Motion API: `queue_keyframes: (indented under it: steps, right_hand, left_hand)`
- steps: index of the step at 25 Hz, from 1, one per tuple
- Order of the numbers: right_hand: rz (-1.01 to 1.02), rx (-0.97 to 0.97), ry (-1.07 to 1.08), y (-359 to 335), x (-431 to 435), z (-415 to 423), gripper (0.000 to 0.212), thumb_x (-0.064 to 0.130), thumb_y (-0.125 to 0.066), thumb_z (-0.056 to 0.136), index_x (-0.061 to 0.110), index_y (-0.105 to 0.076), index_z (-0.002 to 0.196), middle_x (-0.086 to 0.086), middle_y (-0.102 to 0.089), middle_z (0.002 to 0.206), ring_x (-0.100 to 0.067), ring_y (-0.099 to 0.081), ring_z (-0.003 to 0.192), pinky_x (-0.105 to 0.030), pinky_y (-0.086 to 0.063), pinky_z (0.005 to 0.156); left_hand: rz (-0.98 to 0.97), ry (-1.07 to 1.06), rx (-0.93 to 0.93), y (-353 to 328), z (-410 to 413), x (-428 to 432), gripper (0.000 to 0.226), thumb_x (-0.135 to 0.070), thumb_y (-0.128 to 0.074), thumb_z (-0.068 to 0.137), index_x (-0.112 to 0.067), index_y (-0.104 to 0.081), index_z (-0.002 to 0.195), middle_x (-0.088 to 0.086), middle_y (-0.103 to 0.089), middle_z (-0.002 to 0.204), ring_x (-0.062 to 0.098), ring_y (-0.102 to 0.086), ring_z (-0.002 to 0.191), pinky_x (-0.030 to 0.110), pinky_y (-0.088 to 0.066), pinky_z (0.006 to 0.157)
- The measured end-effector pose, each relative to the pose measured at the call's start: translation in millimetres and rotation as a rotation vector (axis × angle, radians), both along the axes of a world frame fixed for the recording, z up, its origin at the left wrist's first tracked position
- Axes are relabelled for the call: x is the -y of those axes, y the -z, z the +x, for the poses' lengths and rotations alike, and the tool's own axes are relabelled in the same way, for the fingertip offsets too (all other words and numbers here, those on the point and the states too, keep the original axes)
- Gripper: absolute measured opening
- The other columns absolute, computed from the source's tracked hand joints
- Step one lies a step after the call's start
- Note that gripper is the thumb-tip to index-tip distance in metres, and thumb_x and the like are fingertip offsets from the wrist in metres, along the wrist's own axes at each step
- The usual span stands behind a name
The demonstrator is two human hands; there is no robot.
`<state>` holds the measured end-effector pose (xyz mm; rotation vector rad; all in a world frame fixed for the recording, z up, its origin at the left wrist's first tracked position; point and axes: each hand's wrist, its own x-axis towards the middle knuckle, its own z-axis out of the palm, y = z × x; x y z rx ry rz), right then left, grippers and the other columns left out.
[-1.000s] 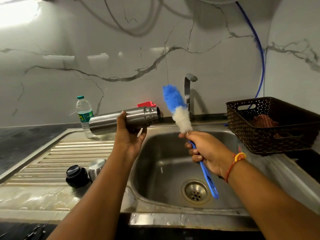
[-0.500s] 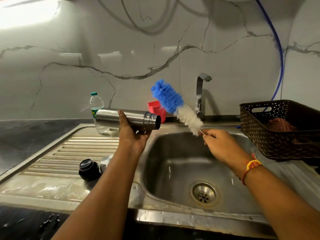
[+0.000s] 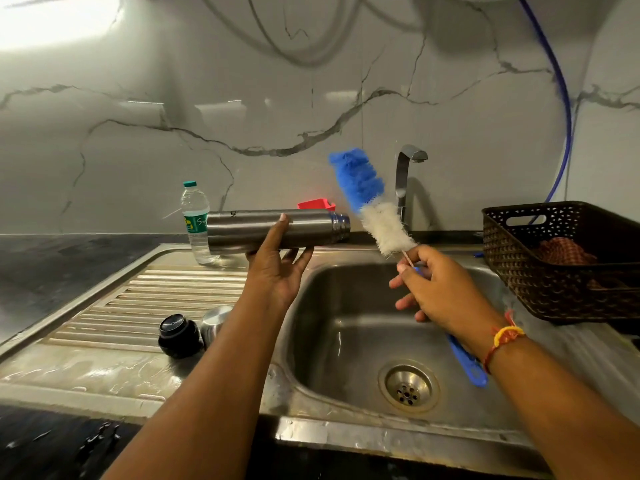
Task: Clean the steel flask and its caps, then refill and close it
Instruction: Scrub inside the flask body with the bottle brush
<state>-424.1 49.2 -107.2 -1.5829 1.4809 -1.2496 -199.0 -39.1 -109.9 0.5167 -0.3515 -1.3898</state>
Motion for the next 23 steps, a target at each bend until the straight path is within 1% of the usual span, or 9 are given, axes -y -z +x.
queue_keyframes:
  steps: [3, 6, 8, 11, 13, 15, 18, 20, 23]
  right_hand:
    - [-0.092, -0.148, 0.042, 0, 1, 1, 0.015, 0.028, -0.047, 0.102, 0.023, -0.06, 0.107, 0.0, -0.067, 0.077, -0.005, -0.057, 0.057, -0.019, -0.041, 0.05]
    - [-0.085, -0.086, 0.023, 5, 3, 3, 0.021, 0.025, -0.043, 0.103, 0.028, -0.064, 0.104, -0.001, -0.06, 0.072, -0.008, -0.049, 0.057, -0.023, -0.038, 0.051]
    - [-0.077, -0.069, 0.006, 8, 4, 5, 0.02, 0.021, -0.047, 0.102, 0.031, -0.065, 0.102, 0.001, -0.06, 0.074, -0.006, -0.051, 0.059, -0.021, -0.038, 0.051]
    - [-0.068, -0.095, -0.028, 8, 1, 9, 0.014, 0.021, -0.051, 0.1, 0.029, -0.06, 0.107, 0.002, -0.062, 0.079, -0.007, -0.056, 0.066, -0.019, -0.043, 0.052]
    - [-0.062, -0.13, -0.034, 9, 0, 10, 0.018, 0.023, -0.052, 0.1, 0.028, -0.058, 0.116, 0.002, -0.066, 0.084, -0.01, -0.062, 0.075, -0.025, -0.053, 0.062]
    - [-0.035, -0.148, -0.043, 10, 1, 10, 0.024, 0.027, -0.05, 0.101, 0.028, -0.056, 0.124, 0.001, -0.069, 0.087, -0.013, -0.064, 0.078, -0.03, -0.055, 0.069]
    - [0.036, -0.141, -0.076, 11, 2, 11, 0.034, 0.025, -0.045, 0.103, 0.026, -0.052, 0.136, 0.0, -0.067, 0.086, -0.007, -0.057, 0.071, -0.019, -0.044, 0.062]
    - [0.062, -0.155, -0.124, 12, 0, 10, 0.034, 0.022, -0.046, 0.103, 0.026, -0.053, 0.136, 0.003, -0.063, 0.08, -0.004, -0.054, 0.067, -0.015, -0.042, 0.059]
    - [0.078, -0.181, -0.156, 13, -3, 12, 0.029, 0.022, -0.046, 0.103, 0.03, -0.059, 0.128, 0.006, -0.054, 0.068, -0.005, -0.046, 0.059, -0.015, -0.037, 0.051]
  left_hand:
    - [-0.014, -0.003, -0.079, -2, -2, -1, 0.09, -0.021, -0.094, 0.063, -0.016, -0.048, 0.141, 0.019, -0.063, 0.132, 0.043, -0.062, 0.119, 0.062, -0.057, 0.09]
    - [0.013, -0.012, -0.007, -3, -3, -2, 0.092, -0.032, -0.094, 0.06, -0.017, -0.051, 0.141, 0.01, -0.069, 0.127, 0.035, -0.064, 0.116, 0.047, -0.06, 0.088]
    - [0.023, -0.011, -0.014, -2, -3, -3, 0.087, -0.025, -0.094, 0.063, -0.015, -0.054, 0.139, 0.01, -0.071, 0.124, 0.035, -0.067, 0.113, 0.043, -0.061, 0.085]
    - [0.011, 0.021, -0.065, -3, -5, -5, 0.077, -0.018, -0.093, 0.069, -0.011, -0.055, 0.136, 0.017, -0.071, 0.121, 0.04, -0.07, 0.109, 0.05, -0.06, 0.091]
    - [-0.019, 0.055, -0.092, -4, -5, -5, 0.079, -0.025, -0.094, 0.068, -0.008, -0.055, 0.134, 0.02, -0.07, 0.123, 0.044, -0.07, 0.108, 0.054, -0.06, 0.089]
    - [-0.043, 0.076, -0.097, -4, -4, -5, 0.086, -0.029, -0.095, 0.063, -0.006, -0.054, 0.135, 0.022, -0.068, 0.126, 0.046, -0.069, 0.108, 0.054, -0.061, 0.083]
    - [-0.056, 0.064, -0.063, -4, -5, -6, 0.1, -0.03, -0.099, 0.054, -0.01, -0.051, 0.14, 0.022, -0.066, 0.129, 0.042, -0.069, 0.111, 0.054, -0.061, 0.088]
    - [-0.068, 0.008, -0.067, -5, -2, -4, 0.094, -0.028, -0.096, 0.06, -0.012, -0.05, 0.14, 0.02, -0.066, 0.129, 0.039, -0.071, 0.11, 0.055, -0.059, 0.092]
    - [-0.055, -0.038, -0.09, -5, 1, -2, 0.089, -0.027, -0.092, 0.066, -0.012, -0.048, 0.141, 0.018, -0.067, 0.128, 0.037, -0.073, 0.106, 0.053, -0.06, 0.09]
